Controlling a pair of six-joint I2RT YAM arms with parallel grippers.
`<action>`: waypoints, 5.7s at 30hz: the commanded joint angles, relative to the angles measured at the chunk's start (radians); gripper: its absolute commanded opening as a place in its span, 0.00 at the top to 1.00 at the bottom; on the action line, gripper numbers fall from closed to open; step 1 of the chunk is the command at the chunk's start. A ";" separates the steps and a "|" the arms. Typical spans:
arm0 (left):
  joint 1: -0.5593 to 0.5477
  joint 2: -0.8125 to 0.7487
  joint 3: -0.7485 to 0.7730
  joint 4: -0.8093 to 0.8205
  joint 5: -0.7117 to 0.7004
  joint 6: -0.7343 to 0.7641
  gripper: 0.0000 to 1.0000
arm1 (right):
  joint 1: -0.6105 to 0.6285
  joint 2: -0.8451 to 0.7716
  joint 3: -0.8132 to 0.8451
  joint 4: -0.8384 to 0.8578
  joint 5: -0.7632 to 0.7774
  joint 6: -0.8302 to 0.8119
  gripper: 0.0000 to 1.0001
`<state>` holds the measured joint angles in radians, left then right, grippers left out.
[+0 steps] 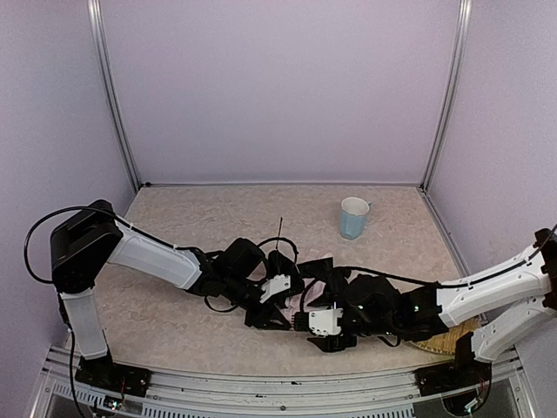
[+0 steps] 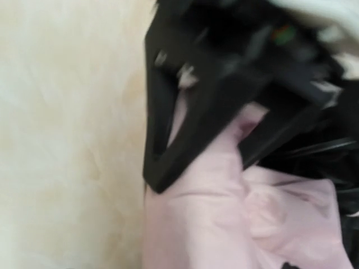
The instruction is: Put away the umbrella
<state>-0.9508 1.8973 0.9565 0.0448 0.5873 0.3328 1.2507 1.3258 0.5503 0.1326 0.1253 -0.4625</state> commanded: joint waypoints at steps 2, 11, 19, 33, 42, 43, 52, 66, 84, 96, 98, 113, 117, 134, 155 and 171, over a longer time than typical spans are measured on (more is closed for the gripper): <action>0.019 0.083 0.003 -0.216 0.077 -0.056 0.89 | 0.019 0.174 0.090 0.014 0.185 -0.162 0.21; 0.023 0.085 0.011 -0.232 0.139 -0.027 0.89 | 0.019 0.374 0.157 -0.033 0.280 -0.157 0.40; 0.049 -0.060 -0.058 -0.036 0.136 -0.092 0.56 | 0.021 0.415 0.166 -0.103 0.239 -0.090 0.84; 0.329 -0.256 -0.162 0.287 -0.029 -0.463 0.26 | 0.047 0.442 0.172 -0.131 0.221 -0.054 0.90; 0.320 0.002 0.038 0.335 0.040 -0.510 0.22 | 0.056 0.441 0.174 -0.142 0.211 -0.037 0.90; 0.311 0.009 0.043 0.350 0.043 -0.509 0.30 | 0.056 0.439 0.173 -0.145 0.214 -0.032 0.90; -0.008 -0.070 -0.029 0.288 -0.445 -0.089 0.90 | 0.056 0.356 0.140 -0.118 0.206 -0.030 0.92; -0.131 -0.085 -0.104 0.271 -0.347 0.084 1.00 | 0.056 0.331 0.137 -0.119 0.194 -0.028 0.95; 0.041 0.188 0.056 0.090 0.038 -0.206 0.84 | -0.123 0.271 0.218 -0.304 -0.577 0.171 1.00; 0.262 0.011 0.079 0.306 -0.152 -0.332 0.39 | -0.181 0.488 0.321 -0.451 -0.868 0.386 1.00; 0.292 -0.025 0.089 0.308 -0.164 -0.332 0.38 | -0.193 0.513 0.317 -0.441 -0.895 0.415 1.00; -0.037 -0.672 -0.435 0.261 -0.375 0.010 0.45 | -0.331 0.696 0.403 -0.485 -0.993 0.457 1.00; -0.230 -0.662 -0.496 0.273 -0.464 0.108 0.37 | -0.348 0.720 0.429 -0.499 -0.990 0.455 1.00; -0.323 -0.196 -0.307 0.171 -0.702 0.336 0.25 | -0.360 0.752 0.472 -0.541 -0.977 0.413 1.00; -0.214 0.087 -0.018 -0.217 -0.403 0.088 0.76 | -0.480 0.006 0.270 -0.439 -0.696 0.548 0.56; -0.032 0.237 0.181 -0.484 -0.028 0.078 0.78 | -0.002 -0.145 0.033 -0.140 0.071 -0.012 0.39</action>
<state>-0.9993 2.0022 1.1744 -0.1444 0.5224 0.4168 1.1763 1.0584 0.5724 -0.0425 -0.1013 -0.2848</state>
